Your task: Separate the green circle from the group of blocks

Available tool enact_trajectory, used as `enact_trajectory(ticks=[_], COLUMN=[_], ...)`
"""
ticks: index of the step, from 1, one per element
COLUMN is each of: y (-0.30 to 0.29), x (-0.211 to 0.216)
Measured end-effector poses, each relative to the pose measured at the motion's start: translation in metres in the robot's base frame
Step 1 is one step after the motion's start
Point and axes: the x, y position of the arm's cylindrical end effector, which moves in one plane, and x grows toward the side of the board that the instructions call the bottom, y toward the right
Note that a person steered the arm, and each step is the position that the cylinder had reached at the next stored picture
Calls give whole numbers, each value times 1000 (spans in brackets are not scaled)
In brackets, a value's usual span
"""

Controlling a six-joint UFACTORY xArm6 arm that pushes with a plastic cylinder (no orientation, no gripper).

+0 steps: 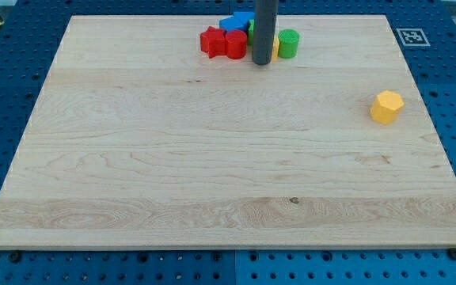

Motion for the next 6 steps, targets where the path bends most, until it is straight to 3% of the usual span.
enact_trajectory(ticks=[2,5,6], y=[33,140,124], x=[-29,-22,-26])
